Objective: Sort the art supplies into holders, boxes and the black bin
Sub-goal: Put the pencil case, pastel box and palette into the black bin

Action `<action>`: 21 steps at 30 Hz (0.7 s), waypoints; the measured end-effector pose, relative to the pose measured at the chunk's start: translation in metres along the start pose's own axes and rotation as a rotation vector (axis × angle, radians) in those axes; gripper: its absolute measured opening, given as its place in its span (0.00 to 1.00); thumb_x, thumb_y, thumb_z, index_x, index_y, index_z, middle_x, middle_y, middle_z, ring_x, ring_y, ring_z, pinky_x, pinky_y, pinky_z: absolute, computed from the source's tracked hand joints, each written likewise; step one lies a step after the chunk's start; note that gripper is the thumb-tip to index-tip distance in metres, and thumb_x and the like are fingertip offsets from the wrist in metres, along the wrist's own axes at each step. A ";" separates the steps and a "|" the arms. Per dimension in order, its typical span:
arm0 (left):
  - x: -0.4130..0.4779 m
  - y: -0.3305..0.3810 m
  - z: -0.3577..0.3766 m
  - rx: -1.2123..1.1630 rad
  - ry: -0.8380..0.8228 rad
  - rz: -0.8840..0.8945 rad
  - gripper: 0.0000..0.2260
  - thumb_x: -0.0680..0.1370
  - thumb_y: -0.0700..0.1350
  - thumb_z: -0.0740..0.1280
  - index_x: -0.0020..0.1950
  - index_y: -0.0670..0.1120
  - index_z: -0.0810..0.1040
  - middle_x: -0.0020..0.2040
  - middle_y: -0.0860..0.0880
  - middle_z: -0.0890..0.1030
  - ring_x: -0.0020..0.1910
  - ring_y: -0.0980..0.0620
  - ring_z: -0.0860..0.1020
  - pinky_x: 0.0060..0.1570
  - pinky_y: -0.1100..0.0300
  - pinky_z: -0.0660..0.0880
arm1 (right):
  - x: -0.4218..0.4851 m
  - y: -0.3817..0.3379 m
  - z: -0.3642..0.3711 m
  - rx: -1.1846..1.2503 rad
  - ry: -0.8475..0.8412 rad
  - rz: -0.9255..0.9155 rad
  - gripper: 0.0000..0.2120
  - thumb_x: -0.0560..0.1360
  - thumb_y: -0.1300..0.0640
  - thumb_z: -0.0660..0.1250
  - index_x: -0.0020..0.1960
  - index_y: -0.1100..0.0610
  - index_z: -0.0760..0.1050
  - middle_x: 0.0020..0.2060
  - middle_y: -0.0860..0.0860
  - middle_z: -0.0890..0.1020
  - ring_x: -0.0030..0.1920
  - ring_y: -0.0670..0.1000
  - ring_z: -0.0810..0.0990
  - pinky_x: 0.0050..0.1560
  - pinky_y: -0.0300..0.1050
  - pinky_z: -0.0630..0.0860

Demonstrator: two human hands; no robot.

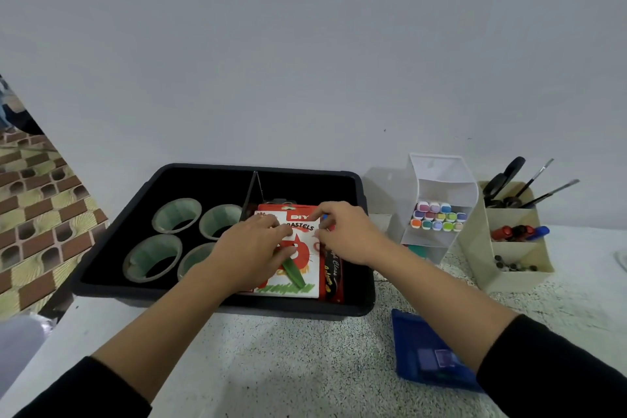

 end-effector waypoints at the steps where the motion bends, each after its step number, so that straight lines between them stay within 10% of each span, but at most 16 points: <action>1: 0.000 0.001 0.000 0.004 -0.006 -0.019 0.23 0.82 0.64 0.57 0.71 0.53 0.72 0.65 0.53 0.76 0.65 0.52 0.73 0.59 0.57 0.75 | -0.008 -0.003 -0.010 0.010 0.079 -0.041 0.07 0.80 0.59 0.66 0.58 0.53 0.77 0.50 0.48 0.81 0.48 0.47 0.82 0.42 0.38 0.79; 8: 0.000 0.018 0.004 -0.015 -0.070 -0.124 0.28 0.80 0.67 0.57 0.76 0.54 0.65 0.70 0.46 0.71 0.71 0.45 0.68 0.64 0.47 0.75 | -0.079 0.020 -0.066 0.102 0.098 -0.140 0.04 0.78 0.58 0.71 0.44 0.54 0.80 0.33 0.50 0.80 0.28 0.45 0.78 0.33 0.41 0.78; 12: 0.001 0.040 0.011 -0.080 -0.058 -0.133 0.27 0.79 0.67 0.58 0.74 0.54 0.69 0.70 0.46 0.71 0.70 0.45 0.70 0.66 0.45 0.73 | -0.104 0.066 -0.061 -0.324 -0.077 -0.028 0.08 0.77 0.46 0.71 0.47 0.50 0.78 0.39 0.45 0.81 0.39 0.43 0.79 0.40 0.40 0.76; 16: -0.001 0.048 0.015 -0.010 -0.042 -0.186 0.32 0.77 0.71 0.59 0.74 0.54 0.67 0.70 0.46 0.70 0.68 0.45 0.70 0.63 0.46 0.74 | -0.132 0.131 -0.033 -0.638 -0.409 0.185 0.36 0.72 0.34 0.71 0.73 0.49 0.67 0.65 0.49 0.74 0.65 0.52 0.73 0.63 0.48 0.72; 21: -0.002 0.051 0.015 -0.046 -0.063 -0.218 0.35 0.74 0.69 0.67 0.75 0.55 0.65 0.72 0.46 0.68 0.70 0.43 0.68 0.66 0.42 0.72 | -0.140 0.144 -0.022 -0.431 -0.405 0.157 0.26 0.72 0.43 0.74 0.65 0.52 0.73 0.58 0.50 0.77 0.56 0.51 0.76 0.54 0.45 0.74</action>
Point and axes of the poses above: each hand's wrist, its own x-axis towards the middle knuckle, its own z-axis out of the palm, y = z × x, the point moved 9 cm from there along x, towards the middle knuckle
